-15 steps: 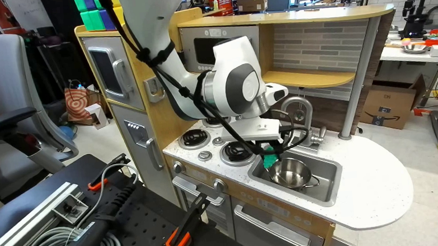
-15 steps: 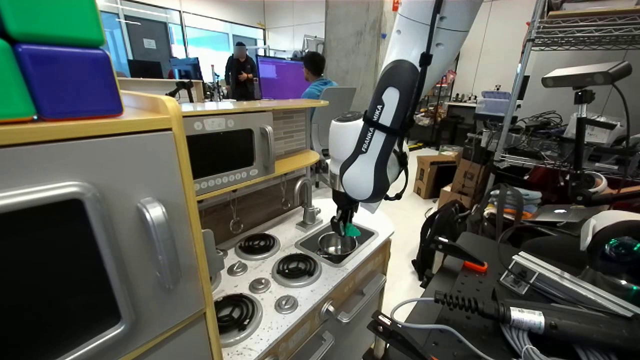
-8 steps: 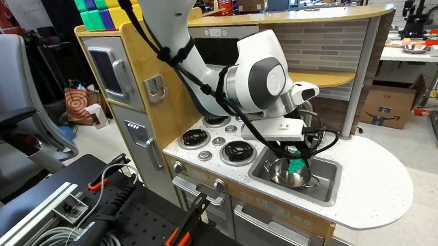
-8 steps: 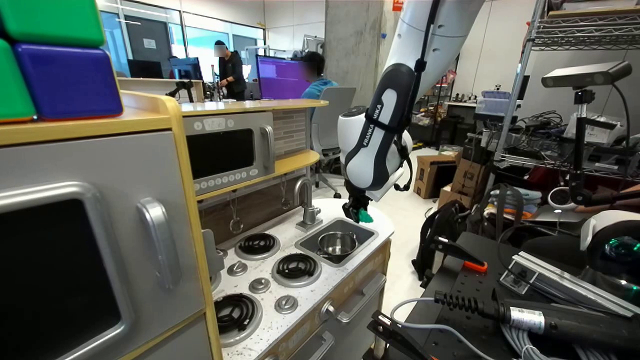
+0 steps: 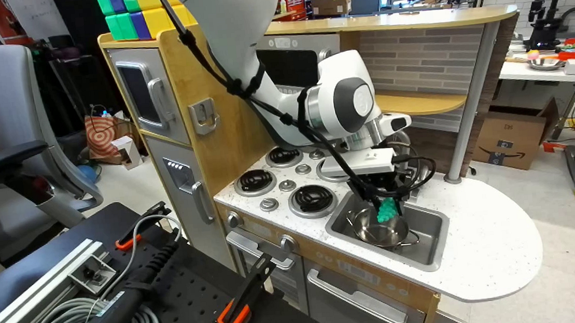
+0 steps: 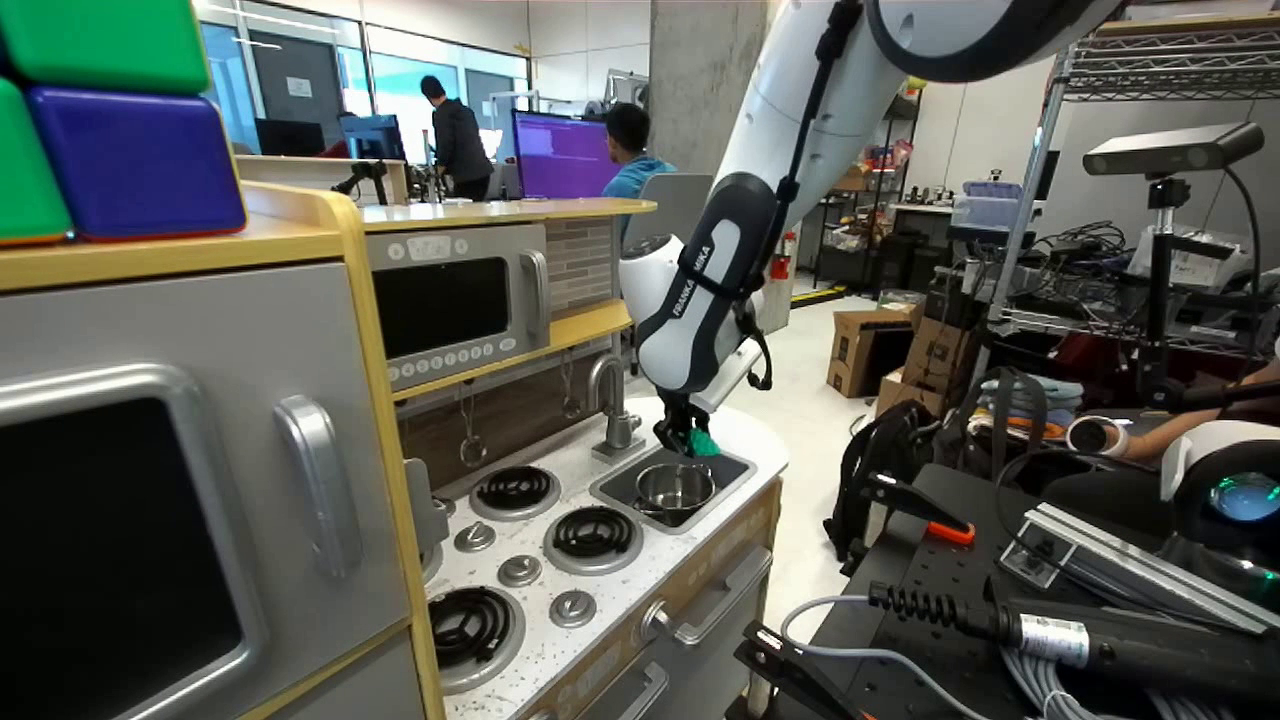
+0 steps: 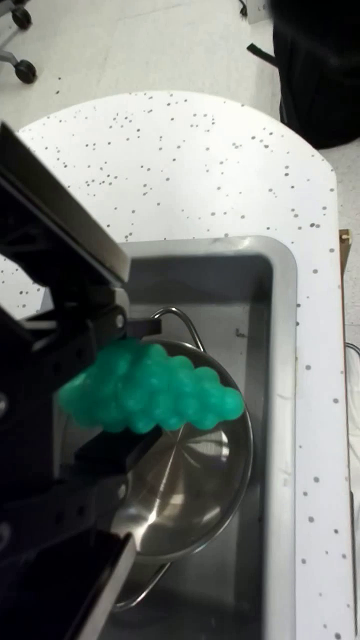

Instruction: Put the blue toy inside the pot in the sink

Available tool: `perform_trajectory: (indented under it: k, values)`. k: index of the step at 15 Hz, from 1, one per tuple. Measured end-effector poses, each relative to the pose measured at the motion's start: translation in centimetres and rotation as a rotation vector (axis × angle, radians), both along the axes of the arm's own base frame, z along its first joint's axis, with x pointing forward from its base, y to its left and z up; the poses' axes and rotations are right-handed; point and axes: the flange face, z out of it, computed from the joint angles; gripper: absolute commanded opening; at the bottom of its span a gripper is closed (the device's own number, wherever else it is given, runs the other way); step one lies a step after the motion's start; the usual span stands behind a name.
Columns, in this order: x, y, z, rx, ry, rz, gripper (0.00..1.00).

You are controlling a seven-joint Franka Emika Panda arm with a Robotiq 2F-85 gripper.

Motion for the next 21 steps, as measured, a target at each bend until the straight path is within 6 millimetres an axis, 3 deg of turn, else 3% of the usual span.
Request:
perform_trajectory:
  k: [4, 6, 9, 12, 18, 21]
  values:
    - [1.2, 1.0, -2.9, -0.026, 0.084, 0.002, 0.21]
    - [1.3, 0.9, -4.3, -0.039, 0.121, -0.005, 0.63]
    - [1.7, 0.7, -5.7, -0.055, 0.159, -0.016, 0.79]
    - [2.7, 0.8, -5.6, -0.061, 0.15, -0.013, 0.99]
    - [5.1, 1.5, -2.9, -0.052, 0.076, 0.013, 1.0]
    - [4.7, 2.2, -2.0, -0.008, 0.049, 0.063, 1.0]
